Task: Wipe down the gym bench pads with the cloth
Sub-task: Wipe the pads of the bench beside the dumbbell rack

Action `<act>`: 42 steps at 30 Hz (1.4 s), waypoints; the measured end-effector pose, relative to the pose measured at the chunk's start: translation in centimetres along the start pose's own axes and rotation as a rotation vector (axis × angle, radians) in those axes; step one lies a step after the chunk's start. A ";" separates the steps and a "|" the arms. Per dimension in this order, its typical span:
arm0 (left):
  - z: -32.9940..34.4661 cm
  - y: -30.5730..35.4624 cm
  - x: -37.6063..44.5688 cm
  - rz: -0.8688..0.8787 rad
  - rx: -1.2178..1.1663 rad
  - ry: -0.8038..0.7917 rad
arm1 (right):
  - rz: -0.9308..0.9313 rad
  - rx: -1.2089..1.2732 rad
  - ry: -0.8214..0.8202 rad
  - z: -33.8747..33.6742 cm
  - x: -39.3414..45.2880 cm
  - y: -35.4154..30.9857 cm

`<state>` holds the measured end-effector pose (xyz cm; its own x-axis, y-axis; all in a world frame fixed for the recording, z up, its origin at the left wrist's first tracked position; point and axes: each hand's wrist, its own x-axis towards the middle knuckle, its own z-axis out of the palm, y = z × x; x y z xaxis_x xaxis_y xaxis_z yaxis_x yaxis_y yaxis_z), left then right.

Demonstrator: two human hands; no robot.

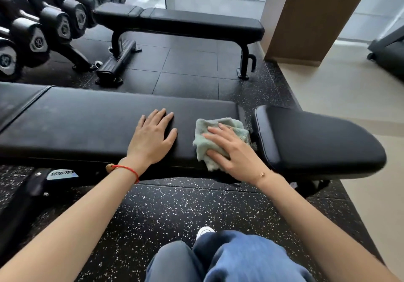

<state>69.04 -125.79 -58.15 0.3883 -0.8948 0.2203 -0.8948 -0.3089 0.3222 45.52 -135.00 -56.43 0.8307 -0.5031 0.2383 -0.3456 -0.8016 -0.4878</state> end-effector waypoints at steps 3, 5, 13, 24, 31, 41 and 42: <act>0.1 0.1 0.0 -0.009 0.009 0.016 | -0.024 -0.002 0.033 -0.4 -2.5 0.6; 0.2 0.1 0.1 -0.011 0.007 0.023 | 0.052 0.002 0.064 -0.4 -0.6 1.9; 0.2 -0.1 0.2 -0.004 -0.016 0.052 | 0.060 -0.002 0.033 0.3 1.4 0.1; 0.0 -0.2 0.1 0.002 -0.044 0.081 | 0.236 -0.076 0.050 0.1 5.7 1.8; -0.1 0.4 0.0 -0.022 -0.011 0.029 | 0.004 -0.006 0.047 -0.8 -1.4 0.8; 2.5 10.3 -0.4 0.022 -0.113 -0.015 | 0.251 -0.223 0.199 -6.7 -7.7 7.5; 2.9 11.5 -0.2 0.039 -0.117 -0.007 | 0.260 -0.187 0.197 -6.4 -7.6 7.6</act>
<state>58.02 -130.10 -57.18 0.3520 -0.9076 0.2287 -0.8772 -0.2346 0.4190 33.75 -139.31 -56.53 0.6111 -0.7357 0.2922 -0.6230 -0.6747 -0.3959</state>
